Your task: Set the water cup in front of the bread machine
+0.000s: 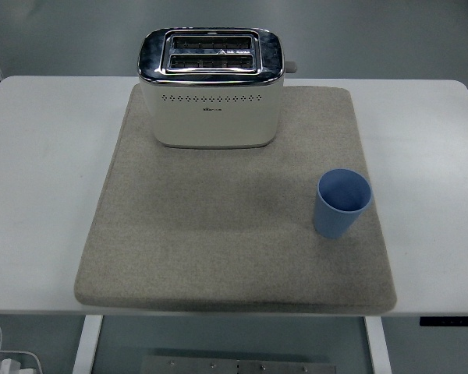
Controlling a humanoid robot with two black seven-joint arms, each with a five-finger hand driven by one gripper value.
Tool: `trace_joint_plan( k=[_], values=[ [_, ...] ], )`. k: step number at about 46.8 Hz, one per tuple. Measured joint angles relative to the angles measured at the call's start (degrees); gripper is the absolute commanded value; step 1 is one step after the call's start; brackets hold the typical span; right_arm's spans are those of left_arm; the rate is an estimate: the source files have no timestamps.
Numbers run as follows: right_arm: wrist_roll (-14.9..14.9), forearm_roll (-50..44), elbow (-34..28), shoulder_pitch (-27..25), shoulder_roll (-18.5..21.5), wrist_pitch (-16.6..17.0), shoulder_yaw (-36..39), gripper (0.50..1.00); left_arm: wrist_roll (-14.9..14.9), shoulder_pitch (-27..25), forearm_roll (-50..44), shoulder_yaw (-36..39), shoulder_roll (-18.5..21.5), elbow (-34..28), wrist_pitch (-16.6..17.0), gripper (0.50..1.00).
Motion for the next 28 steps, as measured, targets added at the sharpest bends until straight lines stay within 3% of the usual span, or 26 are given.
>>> trace_joint_plan(
  k=[7,17,23,28],
  values=[
    [0.00,0.12,-7.79,4.99,3.86,-0.58,-1.40,0.936,-0.01,0.01,0.00,0.00,0.00,0.00,0.01,1.000],
    [0.04,-0.20,-21.81,12.83,11.89,-8.20,-7.06,0.934,-0.02,0.01,0.01,0.00,0.00,0.00,0.01,1.000],
    [0.30,-0.21,-23.17,14.57,15.03,-14.13,-13.50,0.934,-0.02,0.00,0.00,0.00,0.00,0.00,0.00,1.000],
    [3.25,-0.39,-22.29,14.65,16.90,-19.66,-19.67,0.934,0.00,0.00,-0.01,0.00,0.00,0.00,0.00,1.000]
  ],
)
